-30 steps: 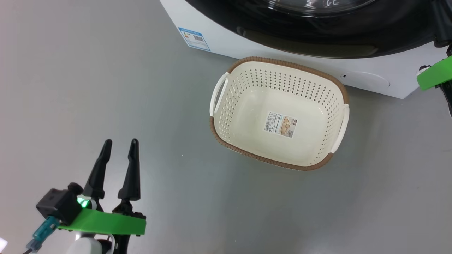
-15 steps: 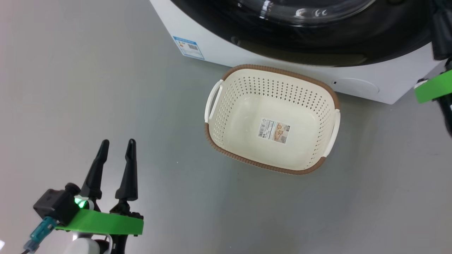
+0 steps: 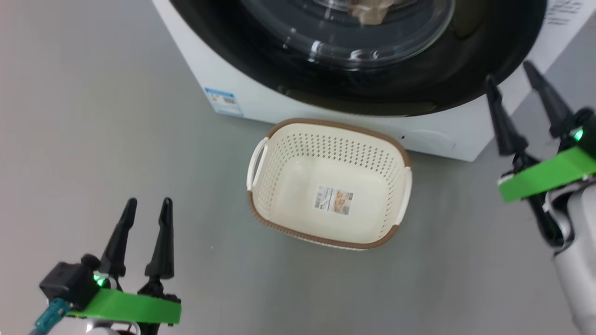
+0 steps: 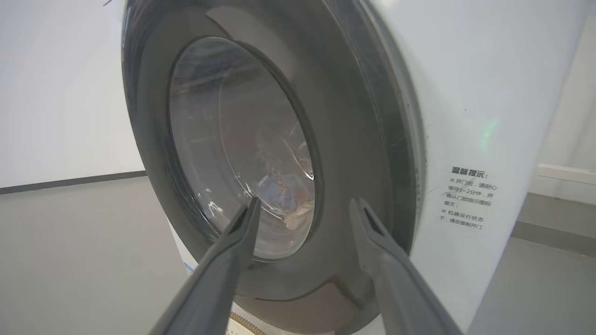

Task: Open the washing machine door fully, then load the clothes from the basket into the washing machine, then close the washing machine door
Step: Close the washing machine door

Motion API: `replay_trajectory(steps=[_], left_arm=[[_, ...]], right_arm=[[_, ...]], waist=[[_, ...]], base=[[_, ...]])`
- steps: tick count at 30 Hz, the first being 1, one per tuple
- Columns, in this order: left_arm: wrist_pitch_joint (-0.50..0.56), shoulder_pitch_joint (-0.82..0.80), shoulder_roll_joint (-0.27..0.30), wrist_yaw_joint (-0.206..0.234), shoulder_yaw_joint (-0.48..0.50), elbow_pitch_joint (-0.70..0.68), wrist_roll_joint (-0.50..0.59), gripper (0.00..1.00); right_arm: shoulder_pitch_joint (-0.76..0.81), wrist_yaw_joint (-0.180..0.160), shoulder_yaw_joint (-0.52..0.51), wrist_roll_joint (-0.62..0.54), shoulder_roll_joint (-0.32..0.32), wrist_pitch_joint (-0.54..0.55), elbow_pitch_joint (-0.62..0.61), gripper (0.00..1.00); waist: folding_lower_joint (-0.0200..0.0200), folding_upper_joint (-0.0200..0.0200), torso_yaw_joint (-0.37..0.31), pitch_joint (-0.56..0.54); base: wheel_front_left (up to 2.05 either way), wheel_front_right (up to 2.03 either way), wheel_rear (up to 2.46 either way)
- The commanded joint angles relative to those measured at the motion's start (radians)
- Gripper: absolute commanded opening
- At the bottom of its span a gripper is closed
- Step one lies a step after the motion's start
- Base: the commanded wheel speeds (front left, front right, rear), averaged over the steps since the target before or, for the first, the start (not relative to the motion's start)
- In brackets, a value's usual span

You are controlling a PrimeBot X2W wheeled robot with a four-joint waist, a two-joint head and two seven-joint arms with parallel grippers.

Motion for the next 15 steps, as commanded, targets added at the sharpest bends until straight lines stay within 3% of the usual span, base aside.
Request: replay_trajectory(steps=[1, 15], left_arm=[[-0.009, 0.007, 0.033, -0.003, 0.037, -0.027, 0.019, 1.00], [-0.009, 0.073, 0.033, -0.003, 0.074, -0.011, 0.036, 1.00]], right_arm=[[0.048, -0.006, 0.011, -0.004, 0.013, -0.005, -0.041, 1.00], [0.214, -0.006, 0.009, 0.021, 0.084, -0.005, -0.112, 1.00]], waist=[[0.0000, -0.0001, -0.049, -0.051], [0.0000, -0.0001, -0.196, -0.154]], base=[[0.00, 0.00, 0.00], [0.00, 0.00, 0.00]])
